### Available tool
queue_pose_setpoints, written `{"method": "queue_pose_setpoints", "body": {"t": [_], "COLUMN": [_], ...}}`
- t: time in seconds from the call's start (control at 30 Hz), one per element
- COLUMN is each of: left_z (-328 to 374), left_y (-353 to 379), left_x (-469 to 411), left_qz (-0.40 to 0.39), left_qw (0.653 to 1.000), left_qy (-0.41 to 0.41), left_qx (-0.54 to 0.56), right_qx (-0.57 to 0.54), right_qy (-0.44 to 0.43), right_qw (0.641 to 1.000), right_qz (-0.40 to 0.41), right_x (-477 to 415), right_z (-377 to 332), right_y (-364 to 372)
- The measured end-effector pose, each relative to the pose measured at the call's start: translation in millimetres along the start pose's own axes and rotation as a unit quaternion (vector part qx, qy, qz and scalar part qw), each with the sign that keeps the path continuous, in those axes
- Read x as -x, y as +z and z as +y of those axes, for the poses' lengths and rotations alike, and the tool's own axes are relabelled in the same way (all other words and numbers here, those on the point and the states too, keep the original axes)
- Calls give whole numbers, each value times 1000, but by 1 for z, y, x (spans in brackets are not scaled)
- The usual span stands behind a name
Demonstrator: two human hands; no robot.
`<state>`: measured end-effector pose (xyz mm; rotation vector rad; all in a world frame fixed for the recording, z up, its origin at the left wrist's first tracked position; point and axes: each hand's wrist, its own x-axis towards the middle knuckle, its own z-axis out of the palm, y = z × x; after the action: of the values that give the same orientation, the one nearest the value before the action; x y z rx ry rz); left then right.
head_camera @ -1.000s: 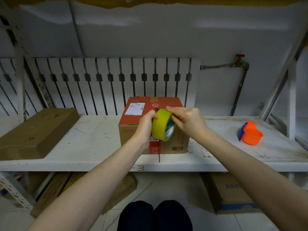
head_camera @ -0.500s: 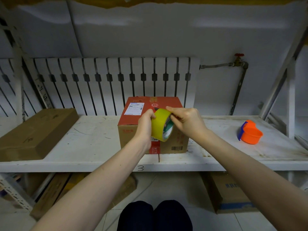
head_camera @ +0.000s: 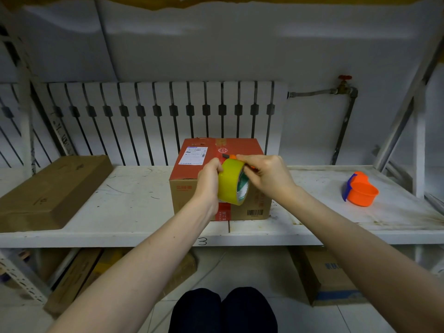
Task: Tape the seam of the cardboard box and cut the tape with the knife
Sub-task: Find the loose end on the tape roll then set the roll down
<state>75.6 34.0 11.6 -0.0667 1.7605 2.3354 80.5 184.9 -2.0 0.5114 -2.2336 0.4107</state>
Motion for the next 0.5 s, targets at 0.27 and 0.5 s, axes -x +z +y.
{"method": "queue_pose_setpoints", "body": {"t": [0.27, 0.5], "left_z": [-5, -2], "left_y": [-4, -13], "left_x": [2, -3], "left_qz": [-12, -178], "left_qw": [999, 952], "left_qy": [25, 123], "left_qx": [-36, -216], "right_qx": [-18, -58], "right_qy": [47, 168], "right_qw": [999, 982], "right_qz": [-3, -57], "right_x": [1, -5], "right_z": [-1, 7], "right_y": [1, -6]}}
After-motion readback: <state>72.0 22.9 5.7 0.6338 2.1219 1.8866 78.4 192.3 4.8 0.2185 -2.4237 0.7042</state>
